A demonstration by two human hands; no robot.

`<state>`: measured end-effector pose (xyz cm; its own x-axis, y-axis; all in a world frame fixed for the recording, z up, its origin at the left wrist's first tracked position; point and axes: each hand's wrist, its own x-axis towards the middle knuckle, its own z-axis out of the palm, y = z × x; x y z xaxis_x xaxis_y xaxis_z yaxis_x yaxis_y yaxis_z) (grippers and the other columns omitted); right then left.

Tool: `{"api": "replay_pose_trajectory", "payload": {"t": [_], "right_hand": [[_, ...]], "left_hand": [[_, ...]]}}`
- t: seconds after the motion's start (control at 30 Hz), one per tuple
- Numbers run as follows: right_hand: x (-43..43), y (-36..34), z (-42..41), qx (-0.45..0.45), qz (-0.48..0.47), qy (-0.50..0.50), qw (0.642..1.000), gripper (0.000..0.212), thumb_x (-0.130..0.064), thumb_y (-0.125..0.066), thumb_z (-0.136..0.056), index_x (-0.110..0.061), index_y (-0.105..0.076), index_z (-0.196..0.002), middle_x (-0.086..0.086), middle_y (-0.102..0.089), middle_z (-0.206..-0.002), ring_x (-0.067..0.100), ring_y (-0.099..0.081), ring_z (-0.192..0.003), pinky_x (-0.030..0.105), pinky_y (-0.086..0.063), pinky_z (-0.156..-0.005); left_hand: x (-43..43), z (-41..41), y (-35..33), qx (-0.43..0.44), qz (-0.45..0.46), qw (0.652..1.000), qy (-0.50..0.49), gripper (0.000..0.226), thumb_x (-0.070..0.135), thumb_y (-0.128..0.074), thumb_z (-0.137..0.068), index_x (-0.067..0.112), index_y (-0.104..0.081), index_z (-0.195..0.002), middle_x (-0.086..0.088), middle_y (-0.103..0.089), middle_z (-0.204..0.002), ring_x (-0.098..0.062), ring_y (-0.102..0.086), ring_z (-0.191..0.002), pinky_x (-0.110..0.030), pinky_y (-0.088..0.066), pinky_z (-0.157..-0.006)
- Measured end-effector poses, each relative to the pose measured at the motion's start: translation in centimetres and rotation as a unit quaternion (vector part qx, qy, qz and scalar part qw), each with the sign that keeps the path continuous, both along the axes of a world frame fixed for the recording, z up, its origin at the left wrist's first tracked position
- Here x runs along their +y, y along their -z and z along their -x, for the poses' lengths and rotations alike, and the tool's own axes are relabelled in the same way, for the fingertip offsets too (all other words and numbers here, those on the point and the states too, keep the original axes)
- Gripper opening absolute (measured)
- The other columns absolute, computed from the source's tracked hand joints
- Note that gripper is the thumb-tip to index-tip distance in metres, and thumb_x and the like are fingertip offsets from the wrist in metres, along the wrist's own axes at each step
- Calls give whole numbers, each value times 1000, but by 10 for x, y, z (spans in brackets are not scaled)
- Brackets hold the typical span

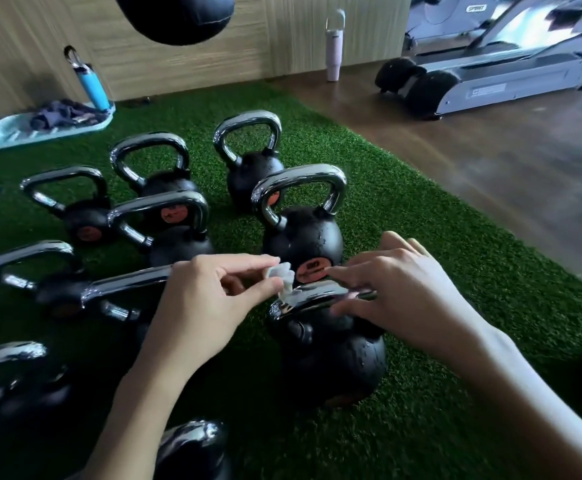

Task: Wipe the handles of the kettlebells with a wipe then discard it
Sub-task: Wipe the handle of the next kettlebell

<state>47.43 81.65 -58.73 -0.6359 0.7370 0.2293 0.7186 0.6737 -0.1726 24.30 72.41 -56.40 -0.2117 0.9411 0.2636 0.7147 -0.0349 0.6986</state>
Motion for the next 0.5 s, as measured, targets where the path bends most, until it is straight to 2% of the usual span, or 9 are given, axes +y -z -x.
{"api": "replay_pose_trajectory", "payload": {"t": [0.07, 0.1, 0.17, 0.27, 0.37, 0.43, 0.5], "right_hand": [[4, 0, -3, -21, -24, -9, 999, 58, -80, -49, -74, -54, -61, -125, -32, -69, -104, 8, -40, -91, 31, -25, -76], [5, 1, -6, -15, -32, -14, 999, 58, -81, -46, -75, -53, -63, -123, -32, -70, -102, 8, -39, -88, 32, -22, -75], [9, 6, -13, 22, -45, -21, 998, 56, -79, -47, -77, -49, -67, -120, -30, -72, -99, 9, -39, -83, 33, -21, -73], [13, 10, -25, 54, -41, -18, 998, 58, -81, -44, -80, -49, -62, -125, -32, -70, -92, 10, -38, -77, 35, -23, -72], [19, 13, -43, 55, -8, 6, 998, 59, -87, -37, -77, -58, -60, -122, -36, -63, -83, 9, -37, -78, 34, -20, -71], [23, 16, -58, 62, 22, 30, 997, 59, -92, -35, -74, -63, -57, -120, -27, -63, -78, 8, -38, -79, 36, -27, -74], [26, 20, -70, 83, 37, 56, 994, 59, -90, -39, -73, -59, -60, -119, -22, -56, -72, 8, -41, -79, 41, -37, -78]], "left_hand": [[1, -5, 5, 31, 16, 998, 43, 32, 52, -77, -78, 46, -76, -109, 25, -73, -77, 4, -58, -62, -8, -43, -56], [3, -8, 7, 49, 17, 997, 64, 32, 52, -75, -81, 45, -75, -112, 26, -75, -89, 7, -64, -75, -9, -49, -69], [11, -15, 10, 92, 8, 992, 89, 27, 49, -72, -87, 42, -75, -113, 27, -74, -105, 5, -65, -92, -9, -45, -87], [24, -26, 7, 135, 16, 985, 110, 32, 51, -69, -88, 42, -73, -119, 27, -72, -111, 3, -56, -94, -7, -40, -87], [40, -38, 6, 128, 19, 983, 131, 35, 52, -70, -86, 43, -71, -120, 19, -74, -110, 2, -53, -95, -8, -41, -86], [51, -48, 6, 121, 10, 982, 144, 33, 51, -71, -86, 46, -71, -119, 13, -75, -107, -2, -54, -97, -14, -44, -88], [56, -55, 8, 118, 0, 982, 150, 33, 51, -72, -86, 48, -70, -118, 12, -75, -102, -4, -53, -96, -14, -43, -85]]}}
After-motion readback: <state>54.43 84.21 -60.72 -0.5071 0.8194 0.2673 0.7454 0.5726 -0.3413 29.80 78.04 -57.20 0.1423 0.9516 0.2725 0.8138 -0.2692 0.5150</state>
